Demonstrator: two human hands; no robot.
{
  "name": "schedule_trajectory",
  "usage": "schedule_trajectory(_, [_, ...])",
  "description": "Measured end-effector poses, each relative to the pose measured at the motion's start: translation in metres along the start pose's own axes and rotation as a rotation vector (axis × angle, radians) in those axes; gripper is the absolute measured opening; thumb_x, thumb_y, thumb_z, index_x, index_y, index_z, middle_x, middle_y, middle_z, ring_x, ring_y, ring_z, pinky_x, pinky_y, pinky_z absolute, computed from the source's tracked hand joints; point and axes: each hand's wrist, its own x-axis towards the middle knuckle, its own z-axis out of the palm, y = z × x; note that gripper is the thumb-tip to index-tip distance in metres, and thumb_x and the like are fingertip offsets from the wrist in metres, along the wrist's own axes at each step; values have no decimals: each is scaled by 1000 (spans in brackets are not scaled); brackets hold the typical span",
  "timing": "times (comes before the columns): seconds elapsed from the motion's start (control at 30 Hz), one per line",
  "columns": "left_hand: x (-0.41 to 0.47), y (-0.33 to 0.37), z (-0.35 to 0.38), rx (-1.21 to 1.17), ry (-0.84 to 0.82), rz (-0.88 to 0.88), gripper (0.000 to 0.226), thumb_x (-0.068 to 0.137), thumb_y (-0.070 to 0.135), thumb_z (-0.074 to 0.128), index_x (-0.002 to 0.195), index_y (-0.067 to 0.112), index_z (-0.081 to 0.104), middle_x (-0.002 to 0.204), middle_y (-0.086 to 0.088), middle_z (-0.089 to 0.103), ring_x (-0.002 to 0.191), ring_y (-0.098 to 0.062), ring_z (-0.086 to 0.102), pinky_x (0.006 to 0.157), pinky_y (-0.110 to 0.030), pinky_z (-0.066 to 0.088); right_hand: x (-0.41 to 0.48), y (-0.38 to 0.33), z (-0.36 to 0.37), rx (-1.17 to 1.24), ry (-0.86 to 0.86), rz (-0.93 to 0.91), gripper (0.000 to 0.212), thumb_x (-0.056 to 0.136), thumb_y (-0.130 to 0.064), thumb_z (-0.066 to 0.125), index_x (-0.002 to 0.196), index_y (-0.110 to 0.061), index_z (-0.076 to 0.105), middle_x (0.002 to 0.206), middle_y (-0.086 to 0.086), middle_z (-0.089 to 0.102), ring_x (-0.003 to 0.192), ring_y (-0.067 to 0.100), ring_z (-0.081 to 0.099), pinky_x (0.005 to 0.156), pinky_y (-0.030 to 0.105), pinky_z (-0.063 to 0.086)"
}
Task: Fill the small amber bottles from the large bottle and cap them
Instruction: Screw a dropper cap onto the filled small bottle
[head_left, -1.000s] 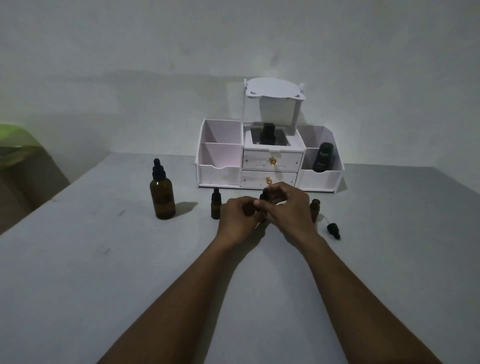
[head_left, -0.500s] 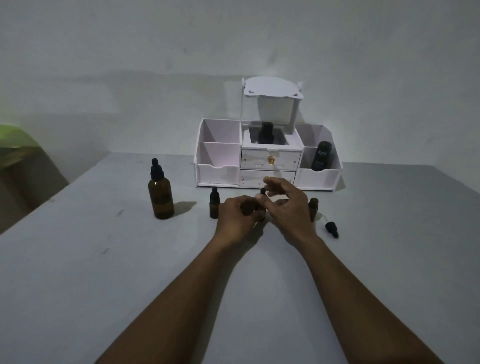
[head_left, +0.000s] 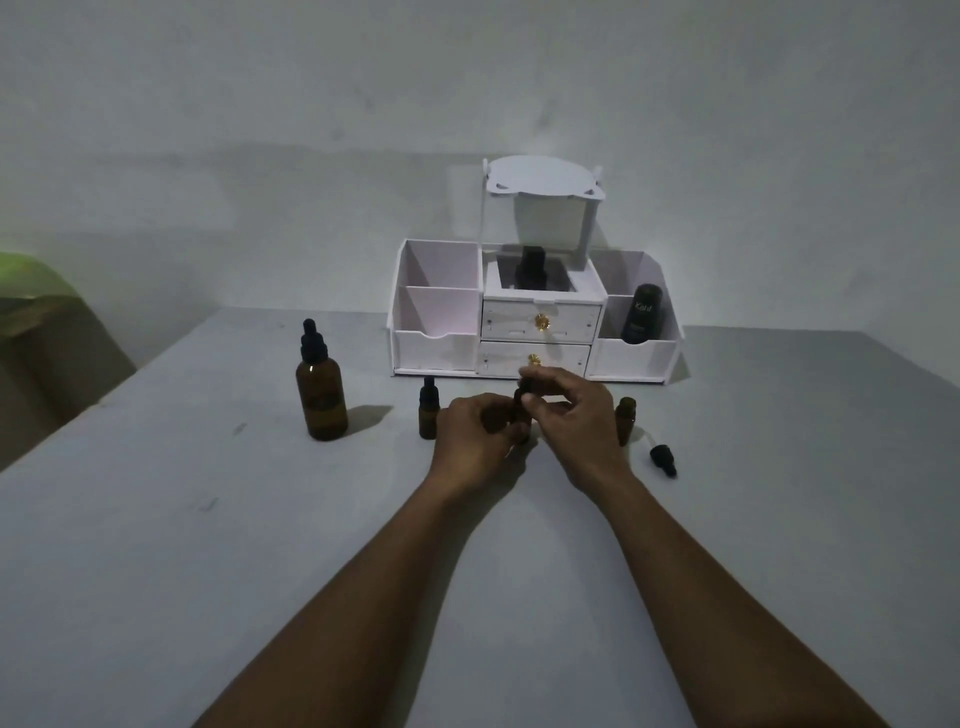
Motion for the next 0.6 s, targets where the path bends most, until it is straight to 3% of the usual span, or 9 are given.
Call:
schedule_trajectory(0.13, [0, -1, 1, 18, 17, 13, 24, 87, 11, 80, 108, 24, 76, 98, 15, 72, 86, -1, 68, 56, -3, 45, 1, 1, 2, 4, 52, 35, 28, 78, -25, 83, 102, -20, 71, 96, -8, 71, 88, 4, 66, 73, 13, 56])
schedule_trajectory(0.23, [0, -2, 1, 39, 18, 24, 27, 87, 14, 80, 113, 21, 76, 106, 12, 75, 88, 0, 65, 61, -3, 45, 1, 2, 4, 31, 42, 32, 32, 86, -20, 77, 116, -22, 68, 108, -7, 70, 97, 3, 65, 71, 6, 51])
schedule_trajectory(0.37, [0, -2, 0, 42, 17, 16, 28, 88, 15, 80, 116, 19, 75, 108, 11, 75, 88, -2, 65, 61, -4, 46, 0, 4, 5, 14, 16, 22, 30, 89, -5, 69, 115, -17, 72, 112, -2, 73, 102, 6, 66, 88, 23, 57])
schedule_trajectory(0.5, [1, -2, -1, 61, 17, 43, 26, 86, 16, 82, 110, 22, 77, 103, 12, 75, 90, -3, 69, 63, -5, 47, -1, 3, 5, 5, 53, 20, 25, 80, -17, 81, 104, -19, 72, 97, -7, 72, 89, 4, 66, 74, 16, 57])
schedule_trajectory(0.6, [0, -3, -2, 59, 15, 49, 22, 86, 14, 81, 107, 22, 77, 97, 14, 74, 87, -1, 69, 61, -5, 48, -1, 2, 6, 27, 70, 1, 33, 80, -19, 82, 111, -21, 69, 101, -7, 69, 92, 4, 64, 72, 13, 55])
